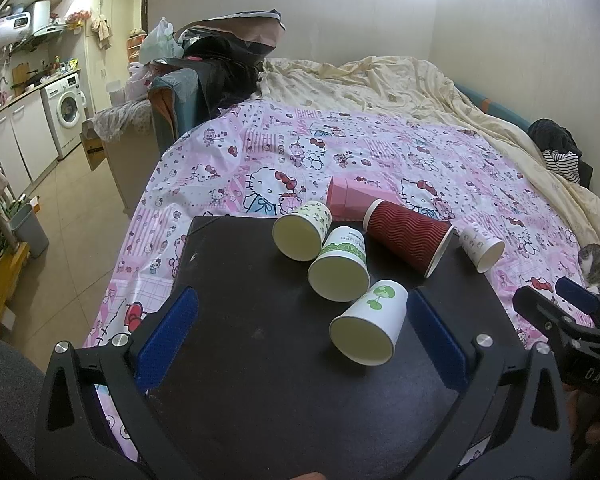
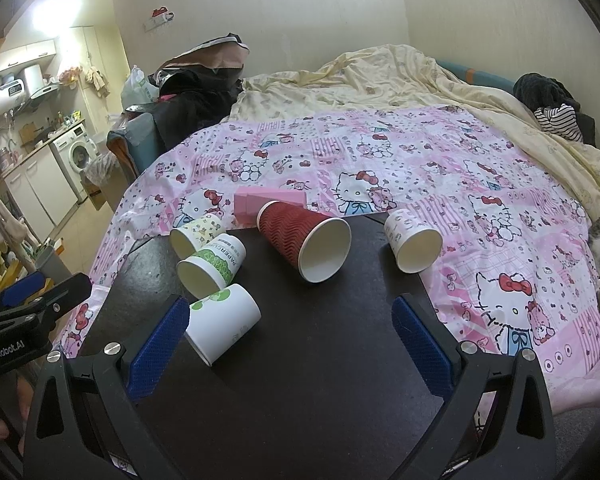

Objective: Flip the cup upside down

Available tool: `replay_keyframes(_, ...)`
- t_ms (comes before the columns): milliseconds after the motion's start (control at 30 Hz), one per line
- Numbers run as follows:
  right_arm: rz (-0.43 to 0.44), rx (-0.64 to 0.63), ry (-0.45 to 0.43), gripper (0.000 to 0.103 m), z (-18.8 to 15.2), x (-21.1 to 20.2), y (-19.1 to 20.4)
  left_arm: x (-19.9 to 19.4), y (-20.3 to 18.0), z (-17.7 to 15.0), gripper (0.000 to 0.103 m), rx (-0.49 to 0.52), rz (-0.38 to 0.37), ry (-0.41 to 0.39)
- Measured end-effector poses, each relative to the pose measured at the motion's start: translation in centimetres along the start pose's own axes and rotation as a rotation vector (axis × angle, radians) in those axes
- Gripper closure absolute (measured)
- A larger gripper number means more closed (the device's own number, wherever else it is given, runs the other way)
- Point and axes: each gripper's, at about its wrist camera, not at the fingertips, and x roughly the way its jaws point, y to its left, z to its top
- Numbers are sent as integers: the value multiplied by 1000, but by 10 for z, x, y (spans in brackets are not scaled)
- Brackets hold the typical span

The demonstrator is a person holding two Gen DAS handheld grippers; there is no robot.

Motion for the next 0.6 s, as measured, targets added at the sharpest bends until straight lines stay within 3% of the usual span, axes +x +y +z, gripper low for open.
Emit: replay_keyframes(600, -1, 0, 2, 0, 0, 0, 0, -2, 2, -1, 0, 0, 3, 1)
